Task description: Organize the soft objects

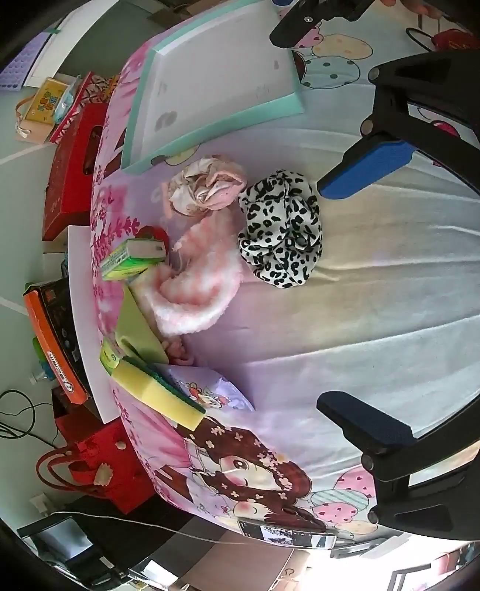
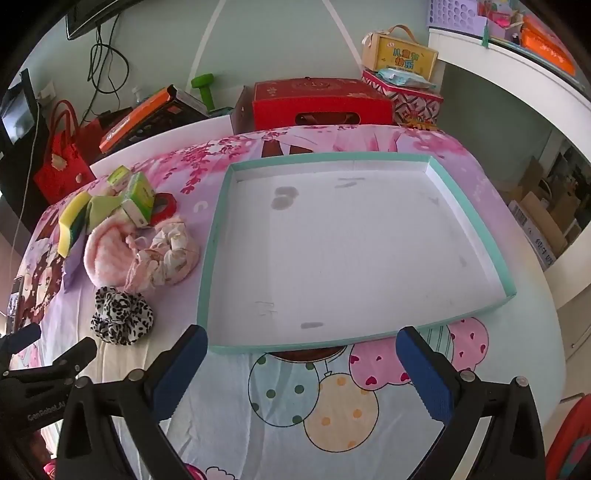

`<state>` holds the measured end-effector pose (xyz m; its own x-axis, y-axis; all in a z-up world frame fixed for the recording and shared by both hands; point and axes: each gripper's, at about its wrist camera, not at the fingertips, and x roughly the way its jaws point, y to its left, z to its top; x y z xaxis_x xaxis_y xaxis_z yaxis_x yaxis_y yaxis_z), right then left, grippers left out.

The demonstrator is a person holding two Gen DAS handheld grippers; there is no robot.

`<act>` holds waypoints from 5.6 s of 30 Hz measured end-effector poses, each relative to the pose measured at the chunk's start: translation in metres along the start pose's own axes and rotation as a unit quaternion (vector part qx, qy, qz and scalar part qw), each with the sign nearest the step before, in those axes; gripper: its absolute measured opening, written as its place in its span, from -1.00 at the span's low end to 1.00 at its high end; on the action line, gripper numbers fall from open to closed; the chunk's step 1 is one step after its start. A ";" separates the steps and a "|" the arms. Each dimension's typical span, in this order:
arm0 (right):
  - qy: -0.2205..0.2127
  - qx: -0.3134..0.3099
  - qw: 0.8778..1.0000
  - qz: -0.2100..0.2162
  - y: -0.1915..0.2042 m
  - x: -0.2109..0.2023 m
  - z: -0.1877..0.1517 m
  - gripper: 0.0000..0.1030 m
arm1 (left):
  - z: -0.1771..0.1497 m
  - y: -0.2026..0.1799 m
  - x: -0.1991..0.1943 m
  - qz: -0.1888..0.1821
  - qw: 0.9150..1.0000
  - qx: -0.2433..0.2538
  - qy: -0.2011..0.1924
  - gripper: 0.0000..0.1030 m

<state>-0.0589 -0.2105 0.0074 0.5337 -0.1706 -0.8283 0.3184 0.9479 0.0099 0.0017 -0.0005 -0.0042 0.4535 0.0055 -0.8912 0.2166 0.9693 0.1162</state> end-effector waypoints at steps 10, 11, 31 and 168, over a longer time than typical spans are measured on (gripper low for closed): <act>0.011 -0.006 1.000 -0.002 0.005 0.005 0.000 1.00 | 0.001 0.007 0.002 -0.002 1.000 -0.013 0.004 1.00; 0.011 -0.007 1.000 -0.002 0.005 0.005 0.000 1.00 | 0.001 0.007 0.002 -0.002 1.000 -0.013 0.004 1.00; 0.009 -0.007 1.000 0.000 0.005 0.005 -0.001 1.00 | 0.001 0.007 0.002 0.001 1.000 -0.018 0.007 1.00; -0.024 -0.092 0.980 0.174 0.104 0.038 0.053 -0.83 | 0.027 0.100 -0.054 -0.124 0.967 -0.190 -0.113 -0.52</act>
<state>0.0355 -0.1330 0.0068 0.6222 0.1634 -0.7657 -0.0337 0.9827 0.1824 0.0220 0.0891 0.0675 0.6156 -0.2518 -0.7468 0.0301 0.9544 -0.2969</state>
